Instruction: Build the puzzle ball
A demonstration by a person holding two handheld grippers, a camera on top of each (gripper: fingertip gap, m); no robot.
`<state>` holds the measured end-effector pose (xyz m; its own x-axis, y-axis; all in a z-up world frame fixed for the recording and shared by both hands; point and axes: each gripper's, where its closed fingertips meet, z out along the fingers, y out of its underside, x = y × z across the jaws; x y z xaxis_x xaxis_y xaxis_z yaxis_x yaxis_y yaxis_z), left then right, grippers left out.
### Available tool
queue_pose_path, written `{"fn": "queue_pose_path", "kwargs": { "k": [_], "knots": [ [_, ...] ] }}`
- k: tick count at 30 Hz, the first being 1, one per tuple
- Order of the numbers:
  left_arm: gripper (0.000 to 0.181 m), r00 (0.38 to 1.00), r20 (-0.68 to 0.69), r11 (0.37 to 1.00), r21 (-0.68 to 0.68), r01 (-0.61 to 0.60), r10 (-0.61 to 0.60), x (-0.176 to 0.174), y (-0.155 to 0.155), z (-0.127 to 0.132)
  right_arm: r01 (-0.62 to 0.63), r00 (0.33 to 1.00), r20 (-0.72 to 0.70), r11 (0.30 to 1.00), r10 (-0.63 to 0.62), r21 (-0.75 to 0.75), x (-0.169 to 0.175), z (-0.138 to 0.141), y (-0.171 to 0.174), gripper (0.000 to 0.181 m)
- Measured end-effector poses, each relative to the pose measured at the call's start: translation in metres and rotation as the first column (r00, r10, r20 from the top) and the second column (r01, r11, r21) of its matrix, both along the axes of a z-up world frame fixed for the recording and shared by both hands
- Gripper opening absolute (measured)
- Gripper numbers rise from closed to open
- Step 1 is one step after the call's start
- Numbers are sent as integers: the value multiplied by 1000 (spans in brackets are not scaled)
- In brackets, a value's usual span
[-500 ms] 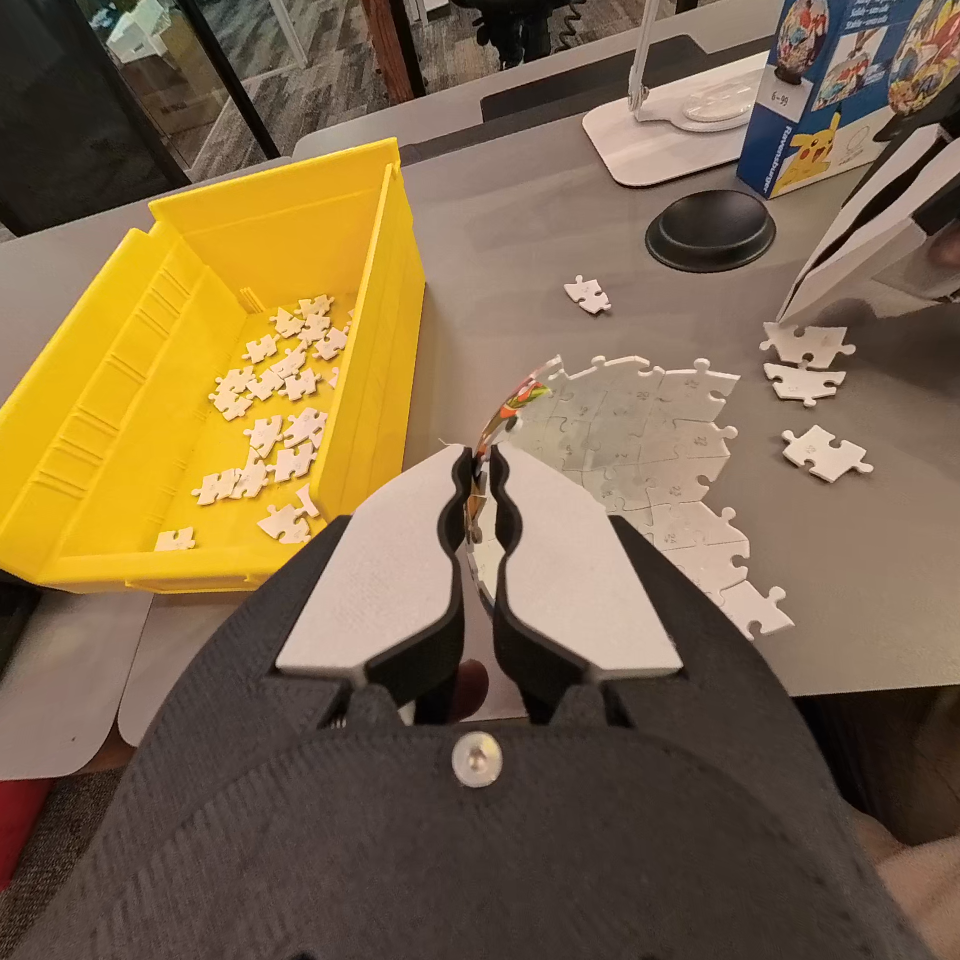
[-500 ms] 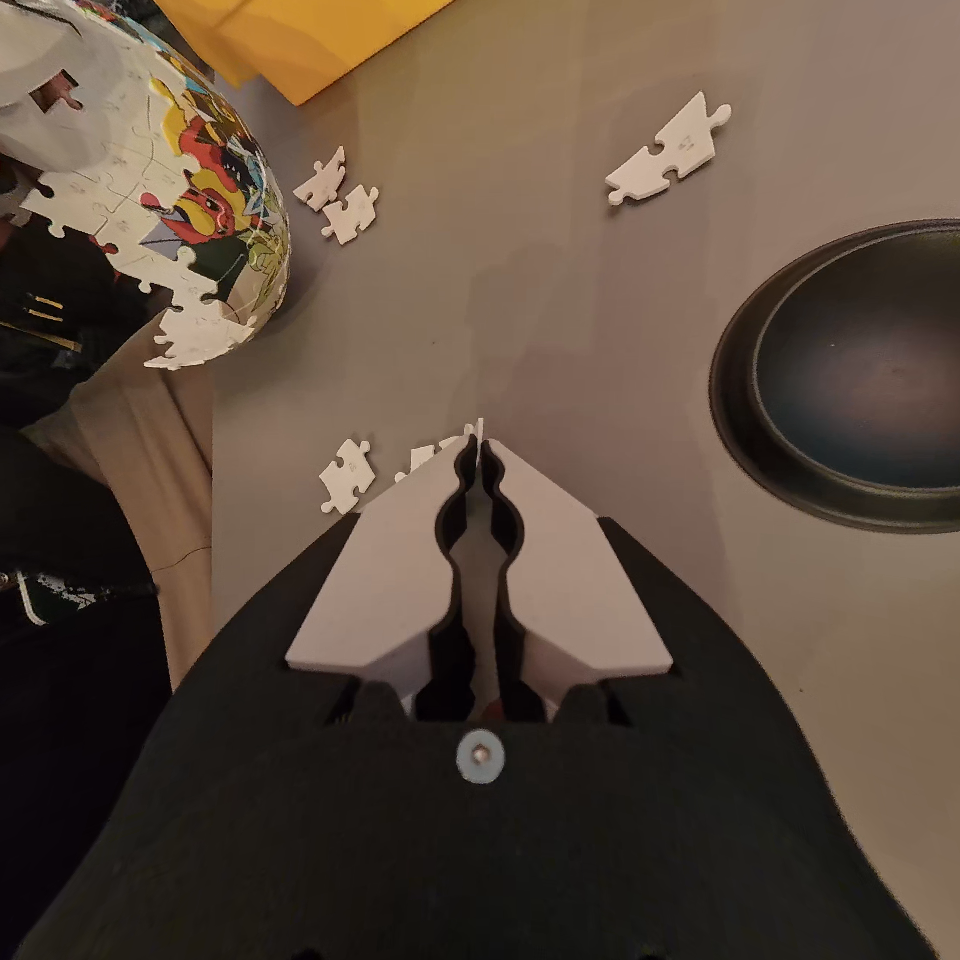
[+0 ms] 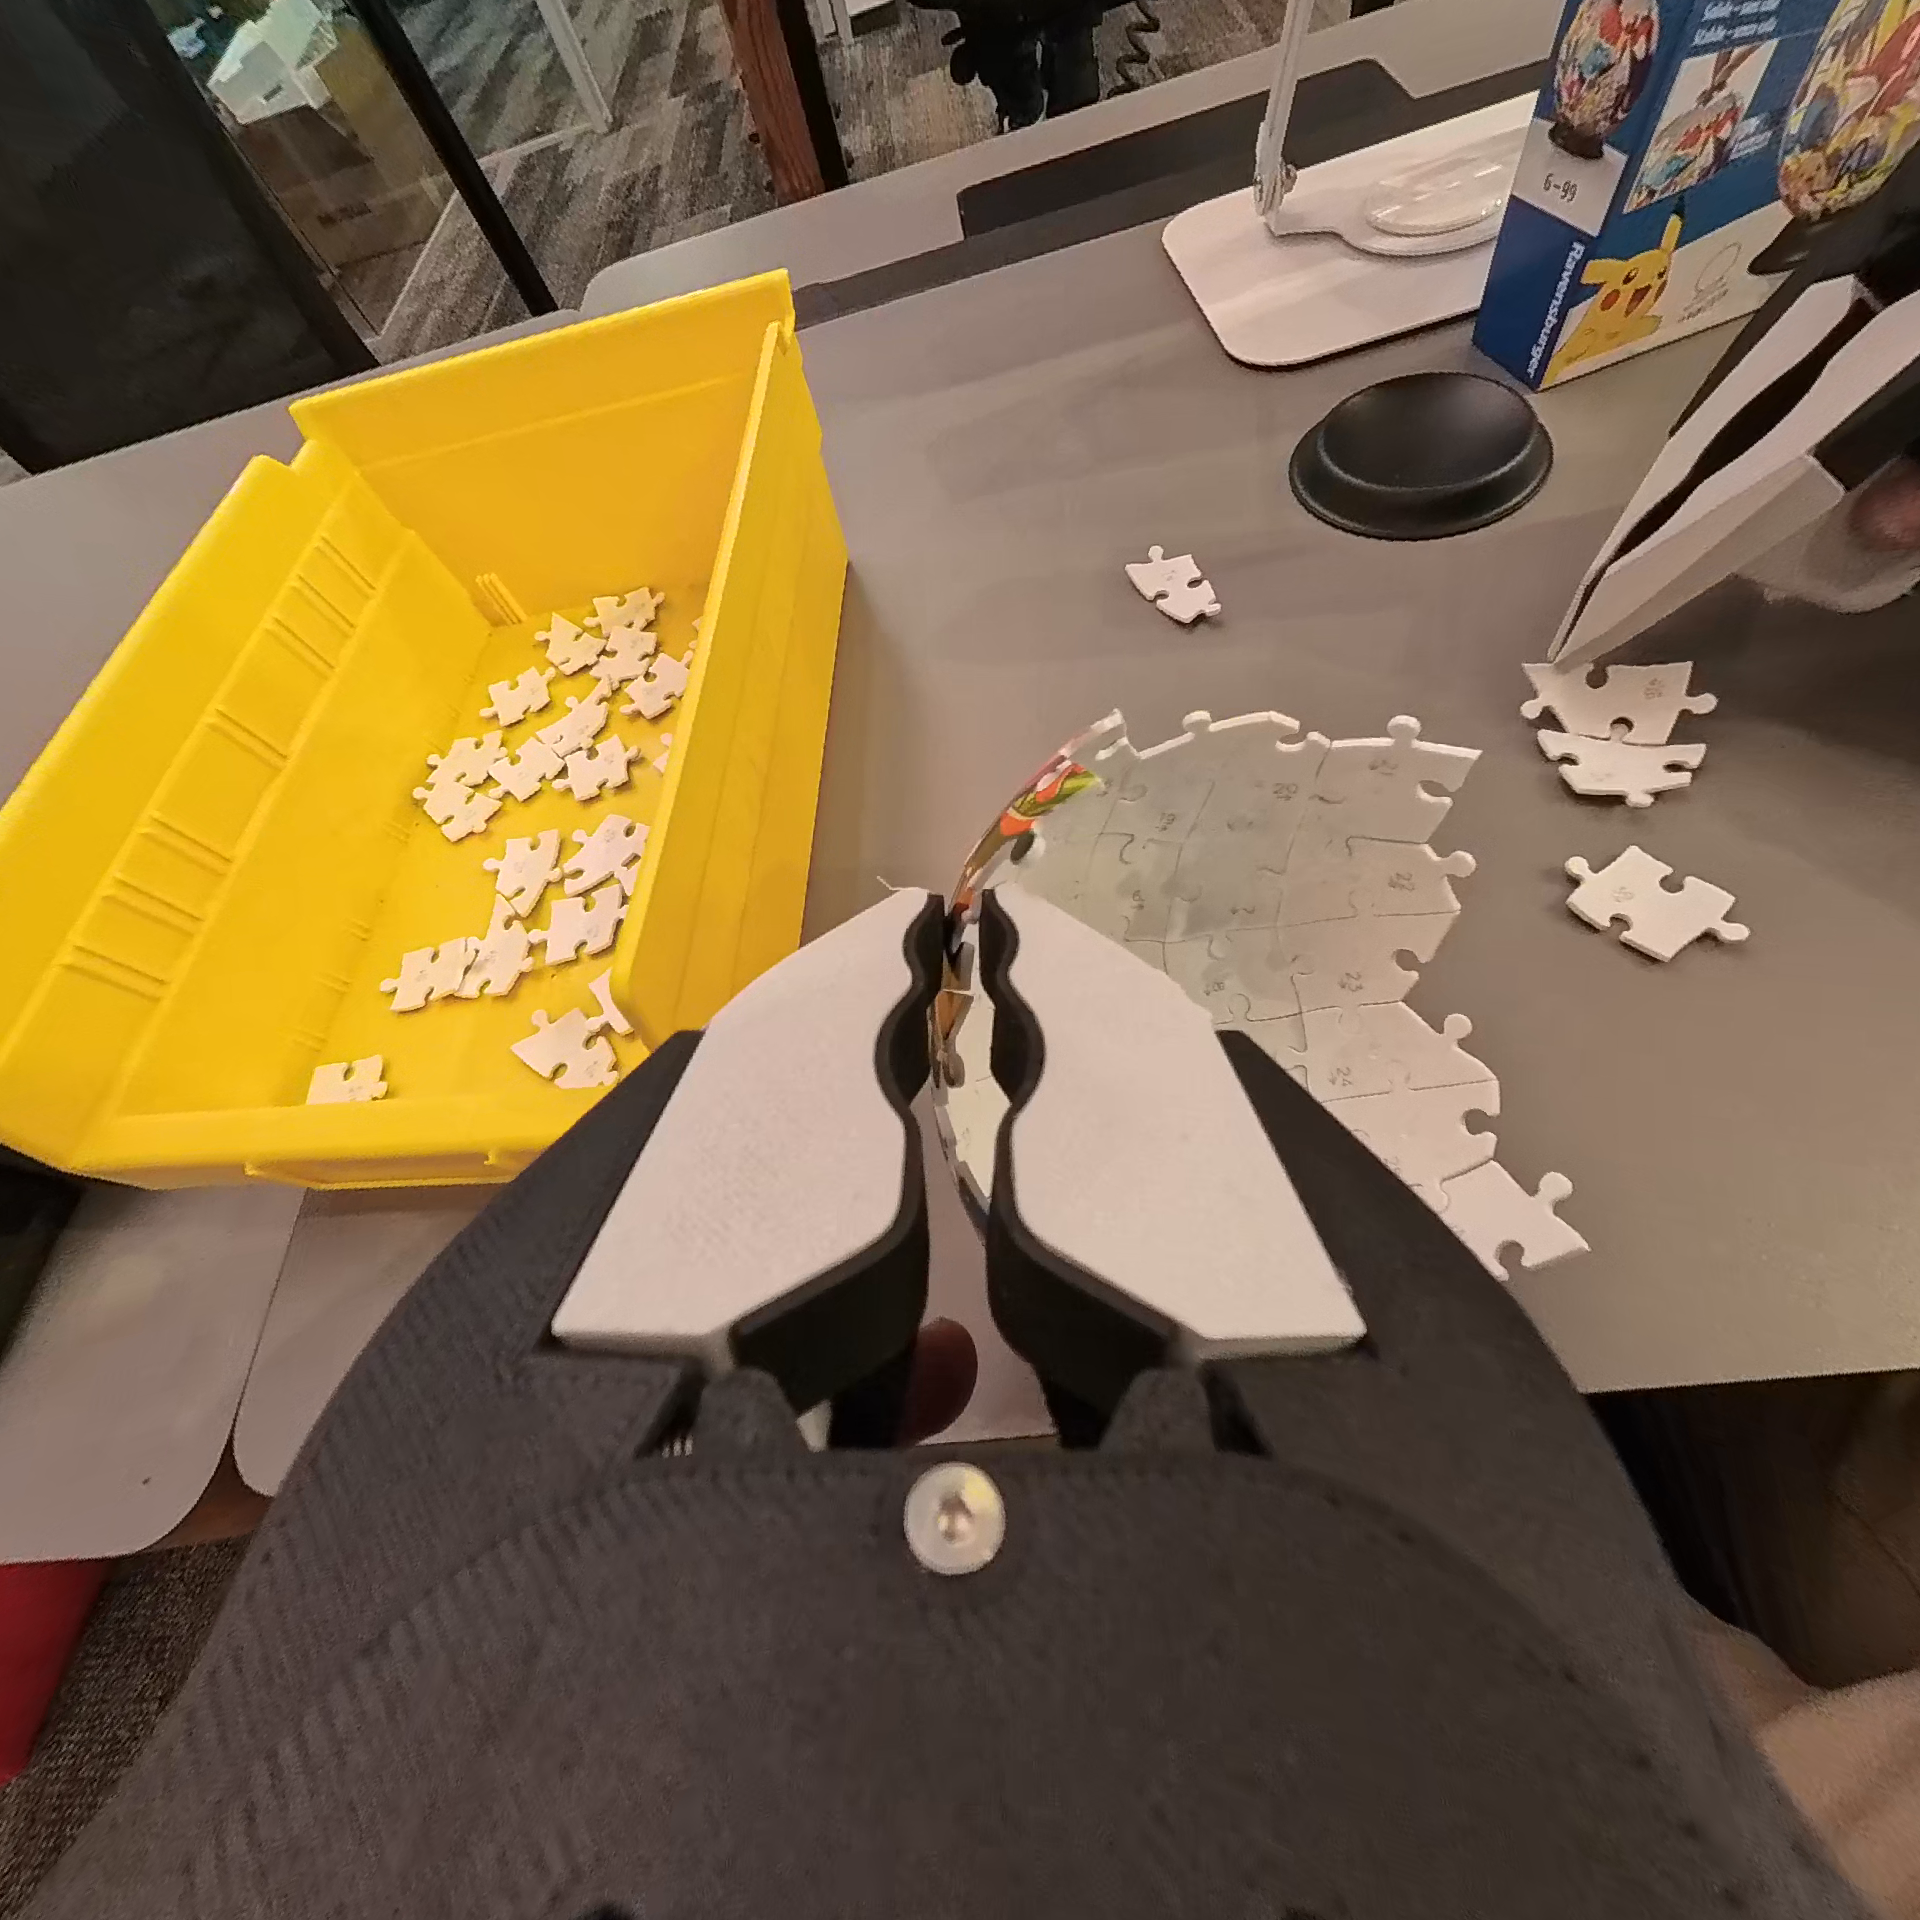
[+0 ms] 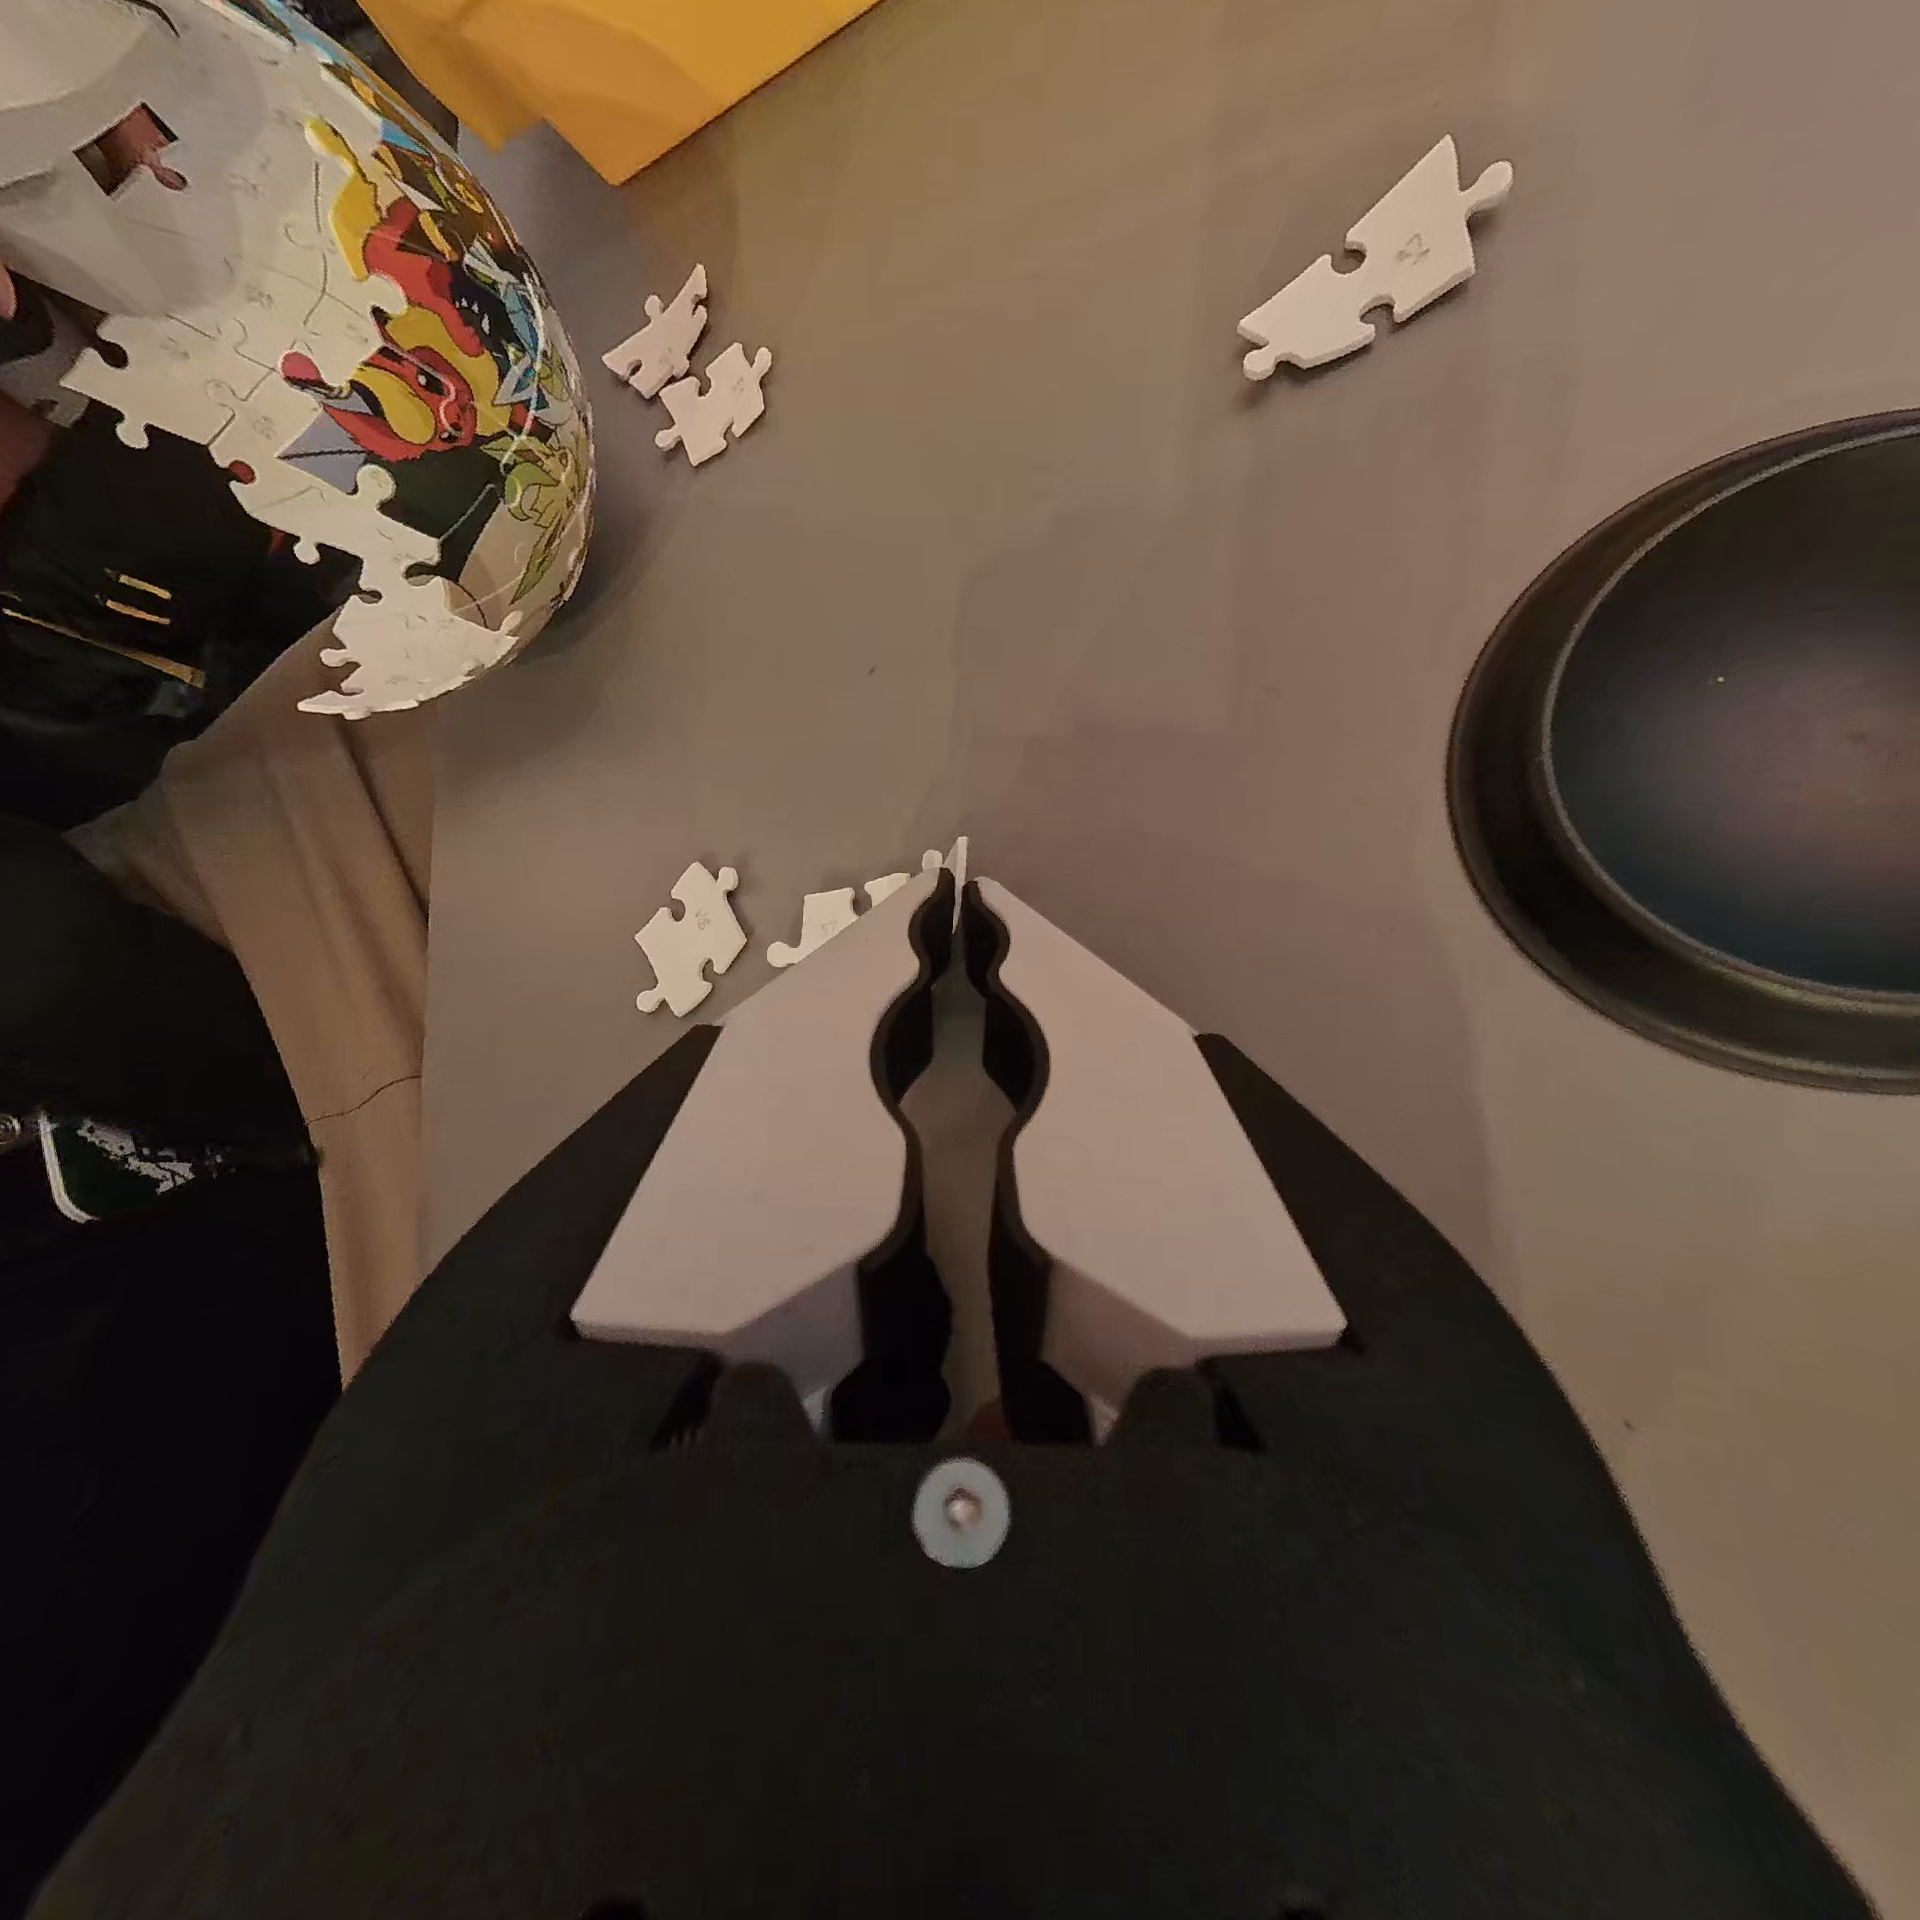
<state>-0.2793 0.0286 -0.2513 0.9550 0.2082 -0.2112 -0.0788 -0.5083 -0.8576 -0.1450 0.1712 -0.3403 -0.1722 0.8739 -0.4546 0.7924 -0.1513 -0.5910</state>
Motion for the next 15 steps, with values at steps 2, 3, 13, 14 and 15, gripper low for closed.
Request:
{"fn": "queue_pose_path", "kwargs": {
  "k": [2,3,13,14,15],
  "knots": [
    [6,1000,0,1000,0,0,0,0,0,0,-1,1000,-1,1000,1,-6,0,0,0,0],
    [6,1000,0,1000,0,-1,1,0,0,0,-2,1000,-1,1000,2,-8,0,-1,0,0],
    [6,1000,0,1000,0,-1,1,-1,0,0,-19,1000,-7,1000,19,-11,1,0,-3,0],
    [6,1000,0,1000,0,-1,1,-1,0,0,-20,1000,-9,1000,20,-11,1,0,-3,0],
    [6,1000,0,1000,0,-1,1,-1,0,0,-21,1000,-13,1000,21,-12,1,1,-3,0]
  ]
}}
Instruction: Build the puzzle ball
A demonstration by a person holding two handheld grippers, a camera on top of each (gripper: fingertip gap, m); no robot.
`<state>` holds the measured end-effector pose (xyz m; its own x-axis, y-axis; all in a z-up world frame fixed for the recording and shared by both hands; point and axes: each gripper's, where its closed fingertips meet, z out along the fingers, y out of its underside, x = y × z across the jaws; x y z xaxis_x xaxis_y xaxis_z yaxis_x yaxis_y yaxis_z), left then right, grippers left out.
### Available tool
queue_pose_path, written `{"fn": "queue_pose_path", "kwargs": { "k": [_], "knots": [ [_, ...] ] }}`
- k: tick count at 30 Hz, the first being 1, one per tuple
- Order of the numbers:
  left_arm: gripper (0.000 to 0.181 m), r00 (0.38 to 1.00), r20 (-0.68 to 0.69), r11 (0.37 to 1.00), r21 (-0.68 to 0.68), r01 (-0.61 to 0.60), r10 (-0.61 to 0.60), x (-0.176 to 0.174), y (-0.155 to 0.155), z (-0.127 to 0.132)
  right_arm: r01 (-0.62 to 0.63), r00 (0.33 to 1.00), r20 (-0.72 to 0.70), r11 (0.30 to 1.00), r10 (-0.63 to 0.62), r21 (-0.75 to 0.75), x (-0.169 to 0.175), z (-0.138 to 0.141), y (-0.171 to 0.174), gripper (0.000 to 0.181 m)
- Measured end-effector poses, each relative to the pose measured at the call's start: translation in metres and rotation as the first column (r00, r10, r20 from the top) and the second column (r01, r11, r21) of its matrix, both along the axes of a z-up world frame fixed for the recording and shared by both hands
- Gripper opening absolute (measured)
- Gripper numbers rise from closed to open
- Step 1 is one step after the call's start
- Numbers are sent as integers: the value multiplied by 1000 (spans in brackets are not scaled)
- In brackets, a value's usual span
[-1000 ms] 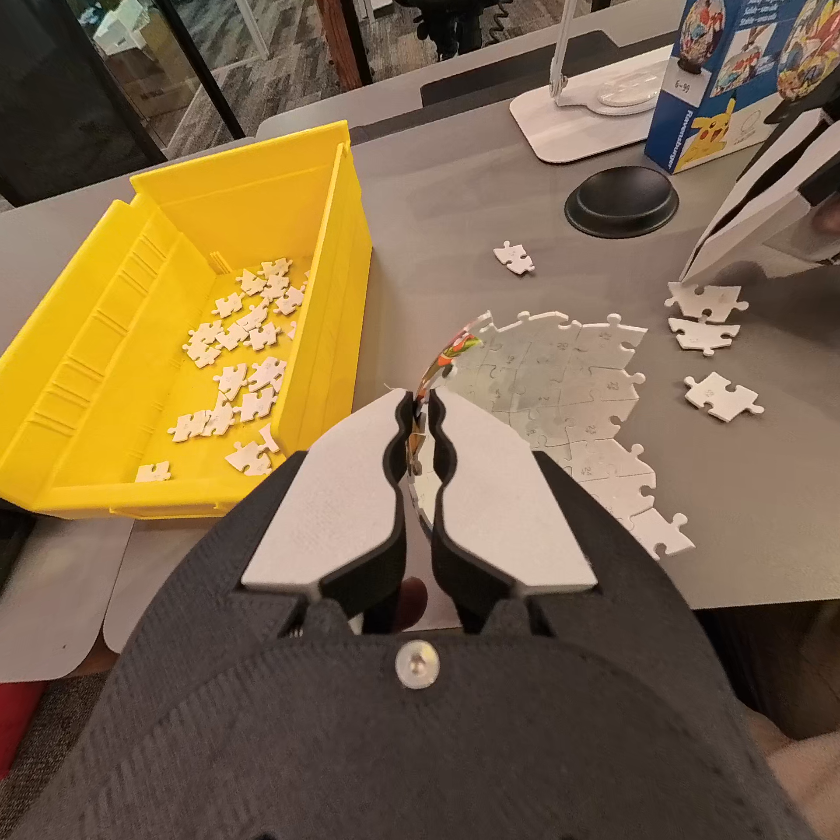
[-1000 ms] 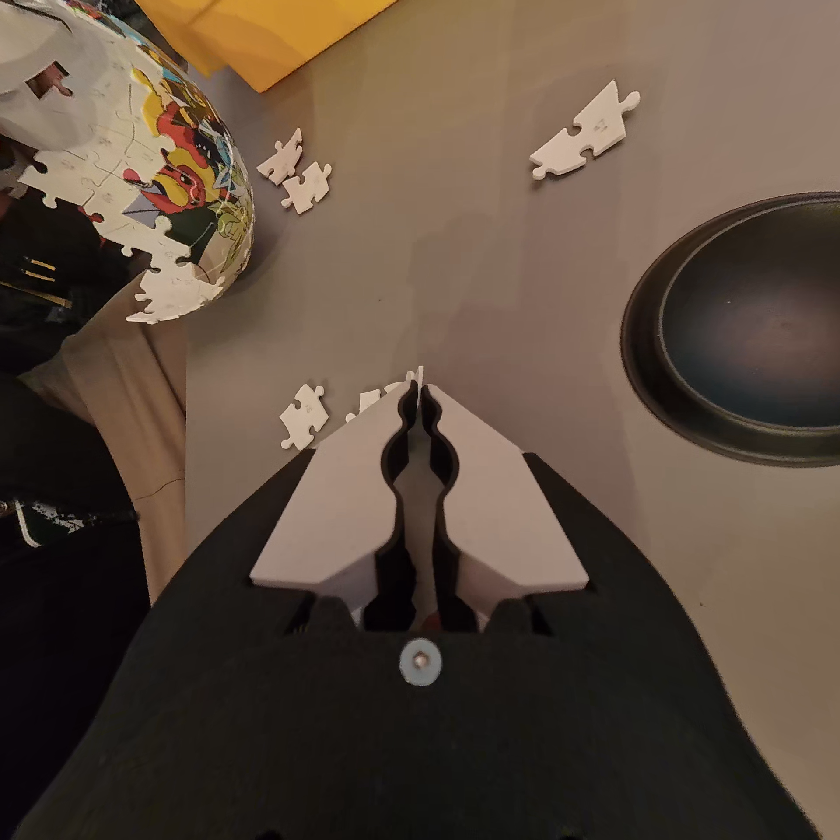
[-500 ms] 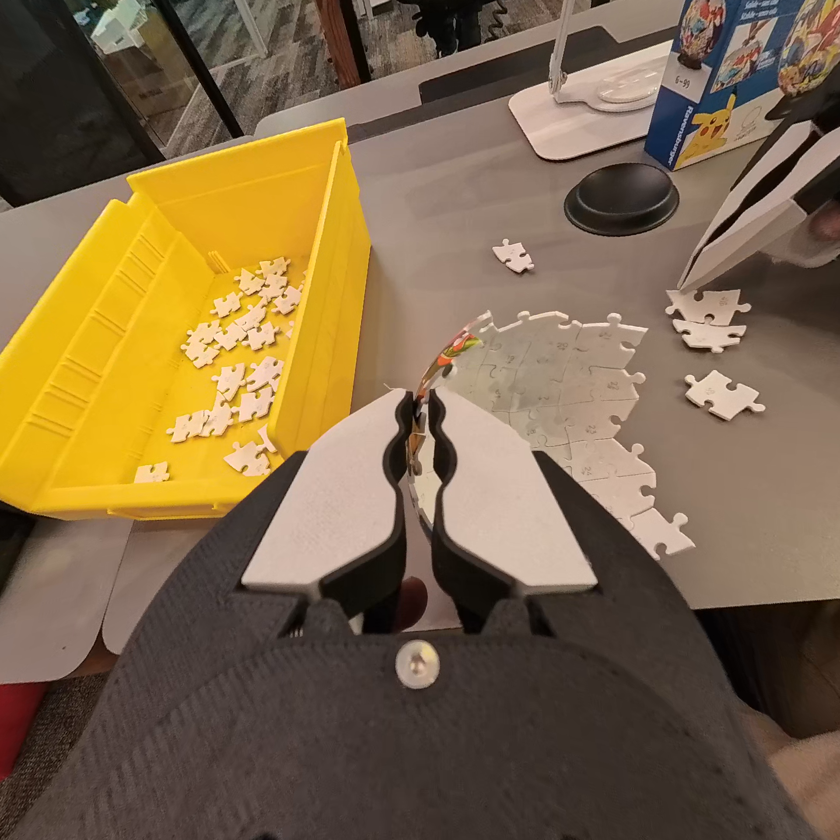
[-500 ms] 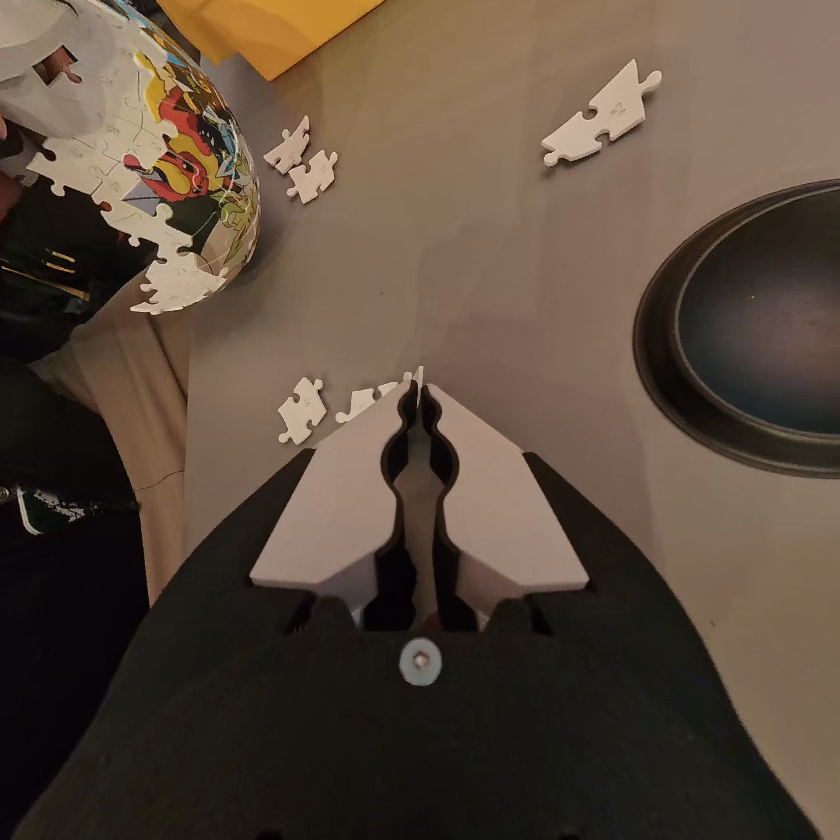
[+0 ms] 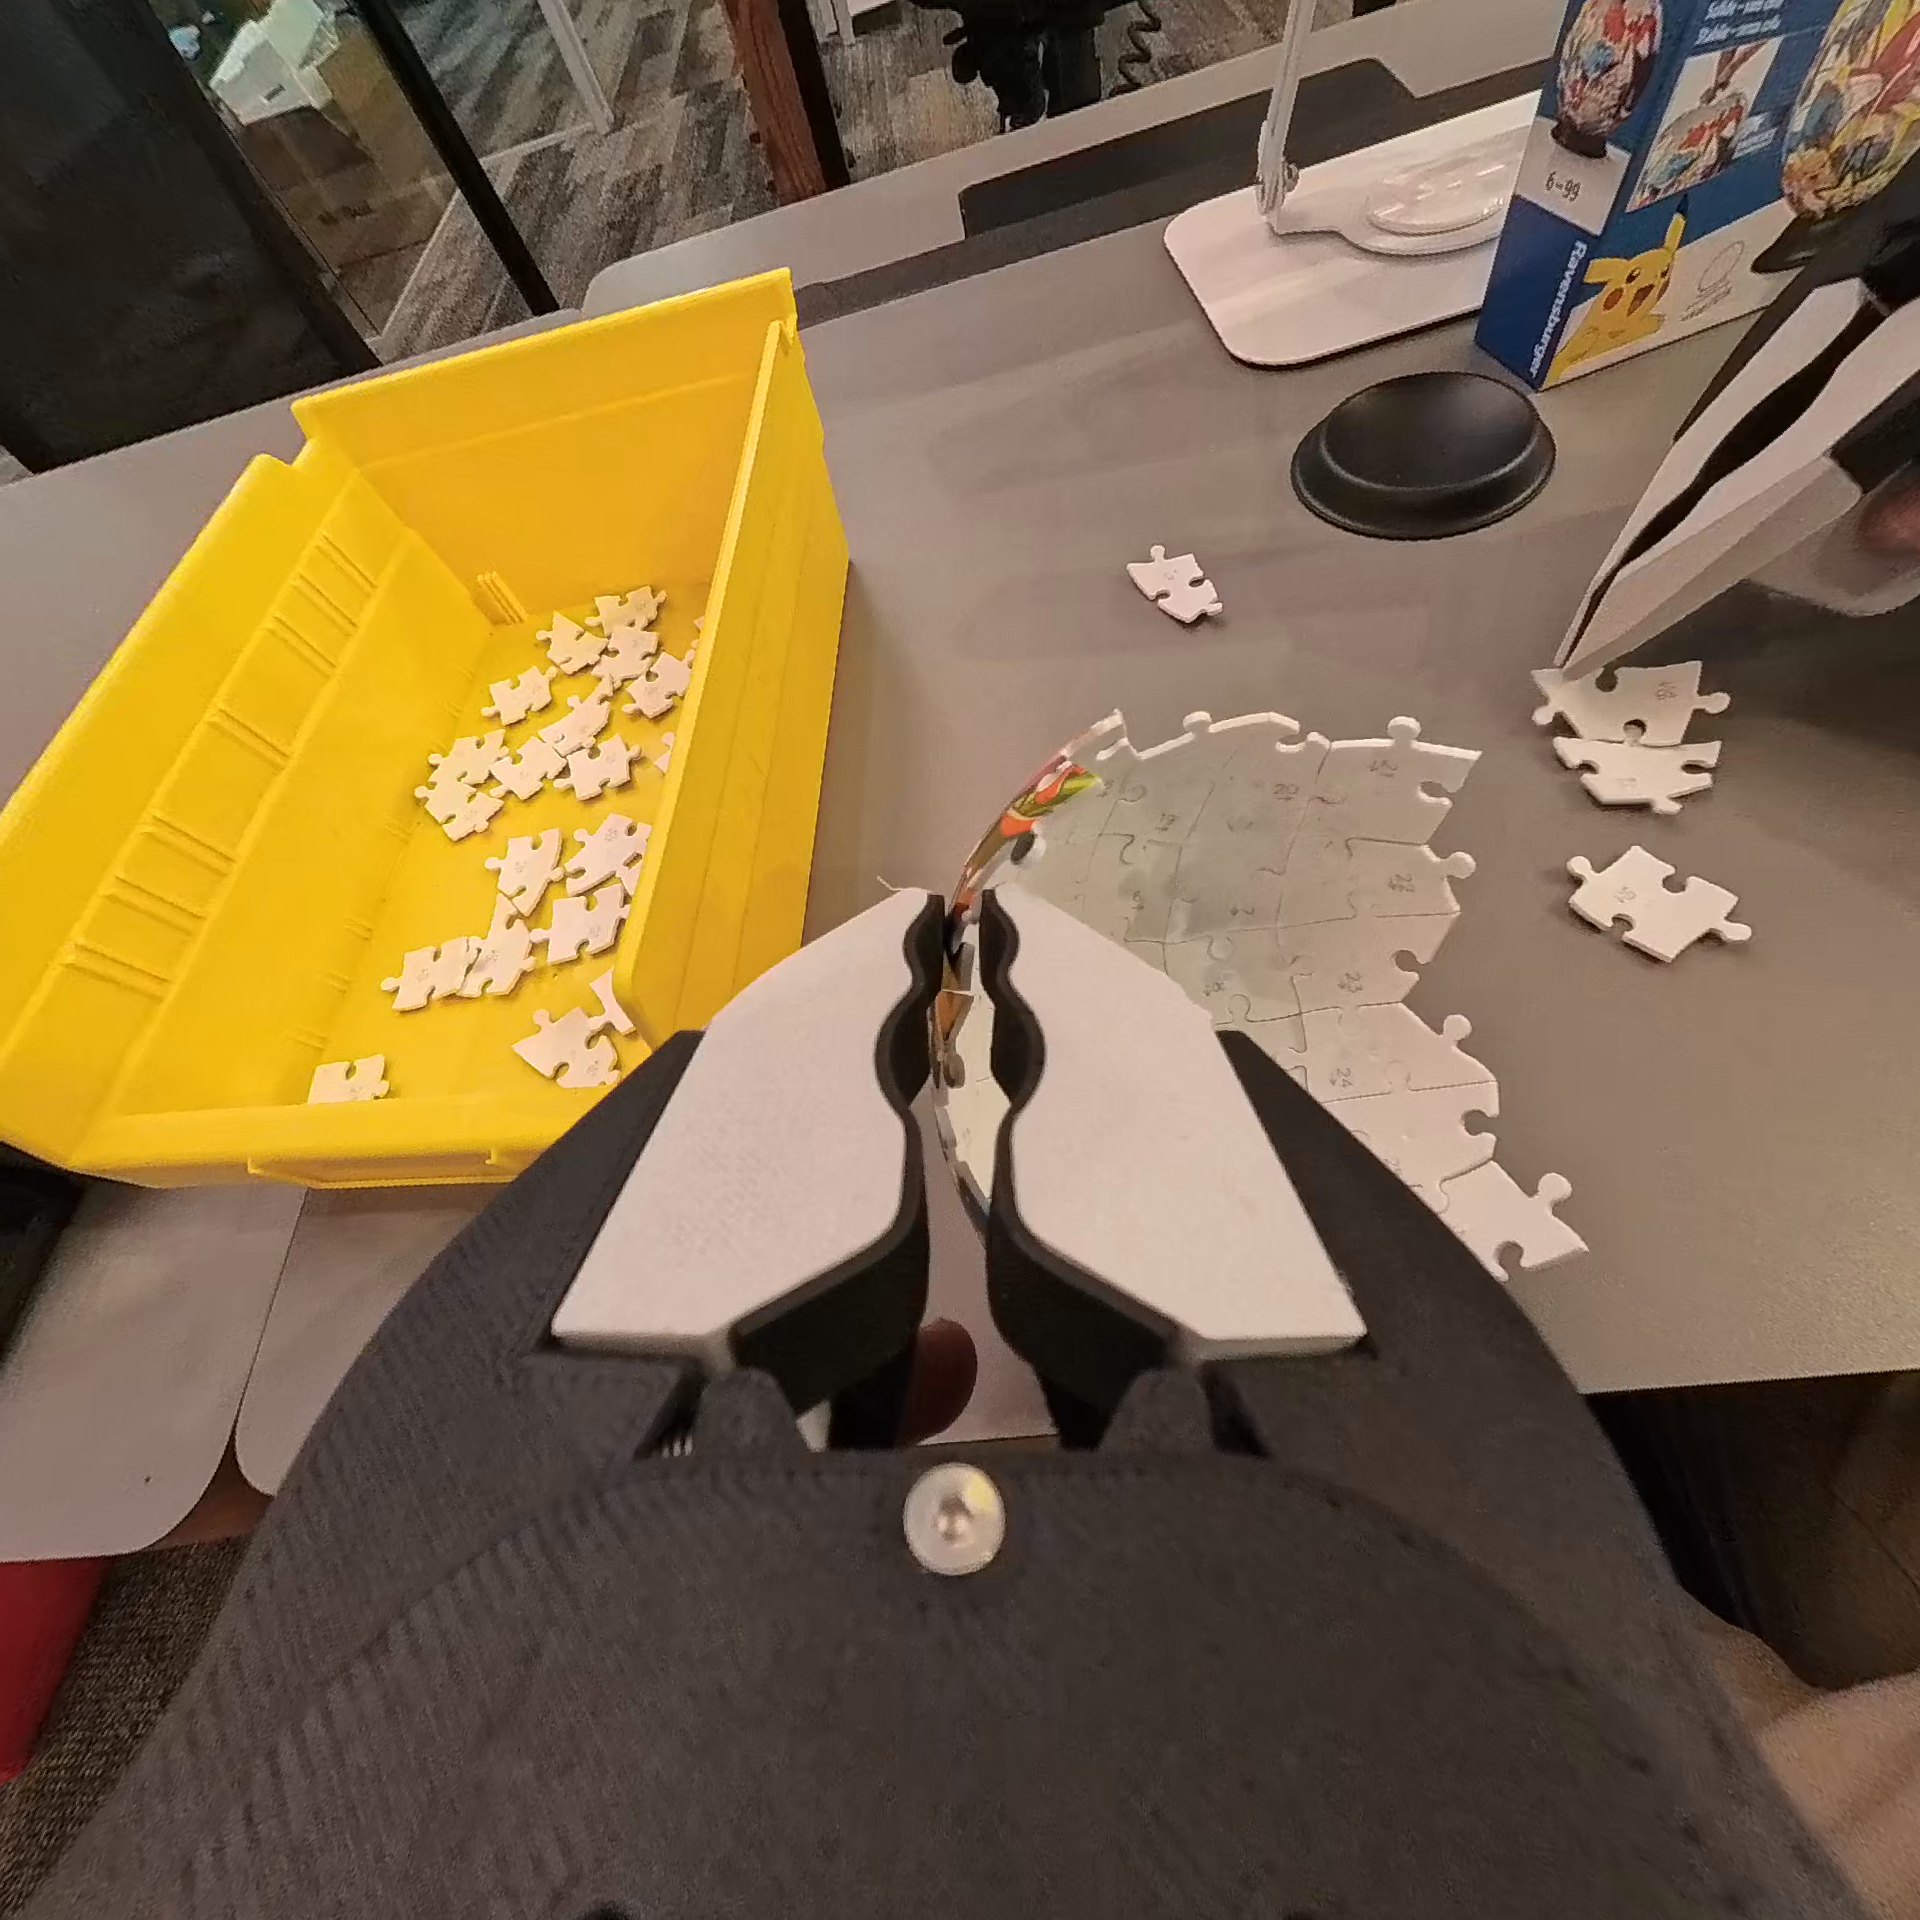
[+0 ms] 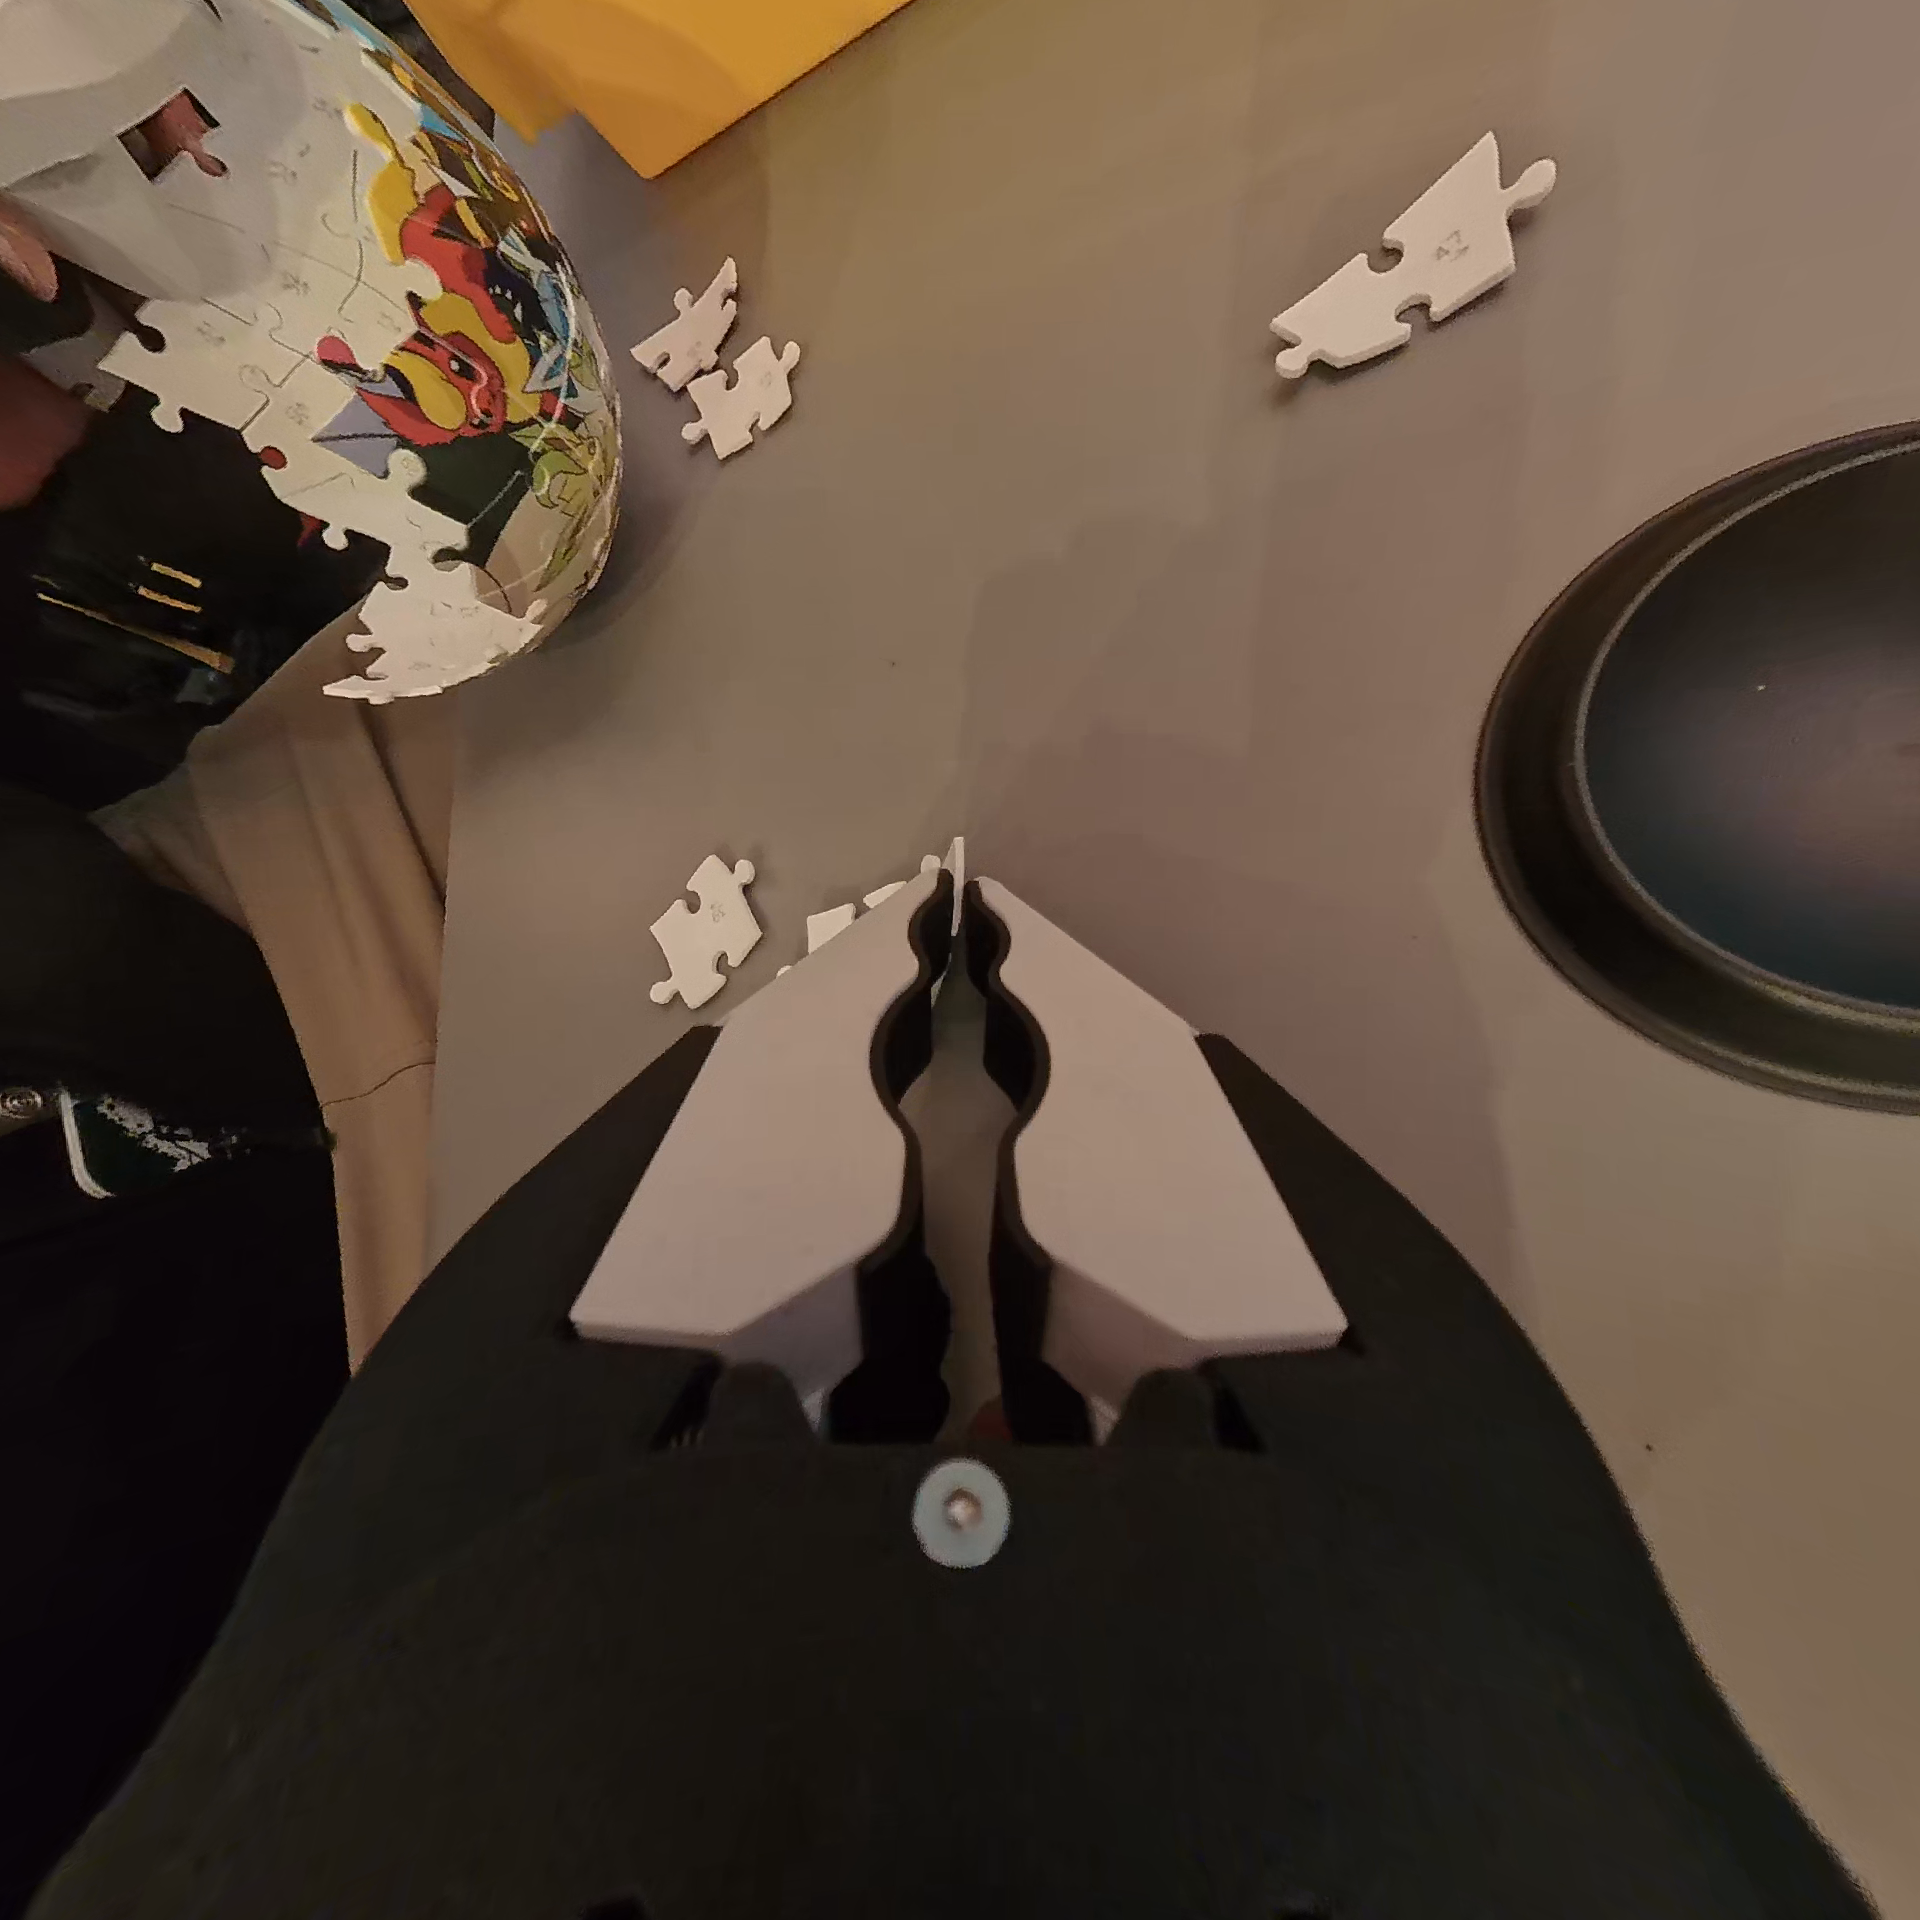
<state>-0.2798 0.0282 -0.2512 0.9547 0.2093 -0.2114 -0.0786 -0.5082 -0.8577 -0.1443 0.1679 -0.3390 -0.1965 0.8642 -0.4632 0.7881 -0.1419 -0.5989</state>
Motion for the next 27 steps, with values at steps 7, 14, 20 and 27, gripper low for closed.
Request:
{"fn": "queue_pose_path", "kwargs": {
  "k": [7,14,20,27],
  "knots": [
    [6,1000,0,1000,2,1,-1,0,0,1,-43,999,-17,999,43,32,5,24,12,0],
    [6,1000,-2,1000,-1,1,-1,0,0,0,-409,896,270,893,353,191,43,9,17,0],
    [6,1000,-6,1000,-5,0,0,0,0,-1,-659,740,412,696,532,285,43,-3,9,0],
    [6,1000,-7,1000,-4,2,-2,0,0,0,-753,656,473,550,588,361,40,2,-7,12]
  ]
}}
